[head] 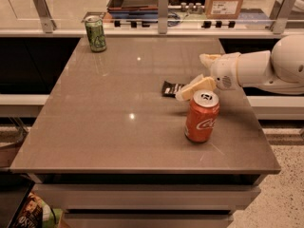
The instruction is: Move rxbar chocolate near green can
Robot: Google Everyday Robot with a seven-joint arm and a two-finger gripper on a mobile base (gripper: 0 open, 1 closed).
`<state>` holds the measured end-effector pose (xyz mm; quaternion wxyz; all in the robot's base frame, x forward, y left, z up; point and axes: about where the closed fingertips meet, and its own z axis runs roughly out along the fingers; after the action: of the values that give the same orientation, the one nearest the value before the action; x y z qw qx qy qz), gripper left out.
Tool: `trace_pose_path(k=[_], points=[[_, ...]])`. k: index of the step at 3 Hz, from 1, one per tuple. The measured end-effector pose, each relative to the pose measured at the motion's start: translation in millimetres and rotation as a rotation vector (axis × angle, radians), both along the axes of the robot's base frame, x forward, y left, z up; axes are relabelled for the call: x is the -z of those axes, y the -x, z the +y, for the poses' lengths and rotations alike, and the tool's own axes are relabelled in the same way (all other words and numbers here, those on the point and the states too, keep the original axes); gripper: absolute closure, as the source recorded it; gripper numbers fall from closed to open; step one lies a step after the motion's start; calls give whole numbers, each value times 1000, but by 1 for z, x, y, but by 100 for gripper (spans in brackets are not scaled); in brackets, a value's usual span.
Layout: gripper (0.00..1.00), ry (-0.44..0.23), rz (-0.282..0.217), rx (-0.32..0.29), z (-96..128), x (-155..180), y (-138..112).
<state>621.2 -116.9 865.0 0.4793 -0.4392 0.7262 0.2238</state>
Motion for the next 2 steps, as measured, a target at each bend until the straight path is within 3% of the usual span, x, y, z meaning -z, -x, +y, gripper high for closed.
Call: trace_pose_path(k=[2], points=[[0, 126, 56, -22, 17, 14, 5]])
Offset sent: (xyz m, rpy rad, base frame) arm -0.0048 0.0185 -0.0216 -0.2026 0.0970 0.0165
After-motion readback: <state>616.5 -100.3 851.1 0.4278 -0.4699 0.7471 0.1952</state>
